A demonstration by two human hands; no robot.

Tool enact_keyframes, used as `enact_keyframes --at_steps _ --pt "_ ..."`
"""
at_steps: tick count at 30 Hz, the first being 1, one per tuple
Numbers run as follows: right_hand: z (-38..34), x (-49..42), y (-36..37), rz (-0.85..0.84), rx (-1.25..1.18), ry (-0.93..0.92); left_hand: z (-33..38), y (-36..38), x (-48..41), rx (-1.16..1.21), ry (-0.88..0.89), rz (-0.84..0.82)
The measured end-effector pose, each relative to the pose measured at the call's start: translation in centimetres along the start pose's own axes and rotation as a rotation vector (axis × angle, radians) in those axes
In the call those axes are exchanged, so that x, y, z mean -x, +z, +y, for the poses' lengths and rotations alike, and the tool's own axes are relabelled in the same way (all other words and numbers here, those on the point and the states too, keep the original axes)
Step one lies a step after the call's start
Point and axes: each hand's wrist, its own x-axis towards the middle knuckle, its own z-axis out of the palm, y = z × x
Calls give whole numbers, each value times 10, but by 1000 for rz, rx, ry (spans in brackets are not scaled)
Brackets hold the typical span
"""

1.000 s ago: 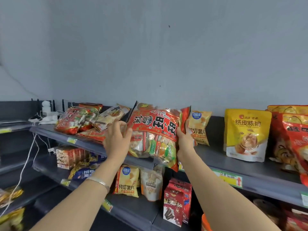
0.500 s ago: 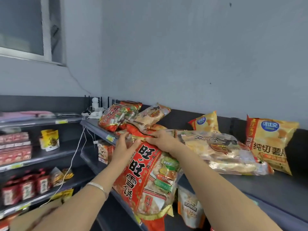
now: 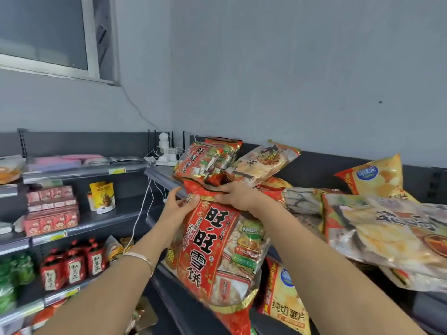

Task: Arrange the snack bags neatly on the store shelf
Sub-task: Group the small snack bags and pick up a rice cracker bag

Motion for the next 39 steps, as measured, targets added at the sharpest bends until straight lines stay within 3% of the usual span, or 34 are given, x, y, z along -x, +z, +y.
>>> enact_keyframes --at_steps 4,8,15,24,26,29,30,32,34,39 --pt "-15 -47 19 -87 -260 31 -4 -58 -36 -74 -103 -100" --pt "-28 -92 43 -31 -220 8 -14 -90 -71 -40 -109 -87" --pt "-25 -159 53 253 163 65 -27 -98 -138 113 -30 7" --pt "-1 -224 -1 810 537 115 -2 -88 -258 321 -26 150" --pt "12 -236 -17 860 335 92 10 -87 -285 379 -31 196" --pt "29 -252 -36 746 -462 -4 26 -79 -324 461 -23 229" --pt "31 -255 -37 668 -593 -13 29 -74 -335 477 -14 232" --pt "39 -262 -36 508 -675 -22 31 -65 -353 498 -14 248" --pt "48 -273 -34 471 -726 -4 29 -55 -371 505 12 275" --pt "64 -289 -49 733 -818 16 29 -21 -400 383 72 154"
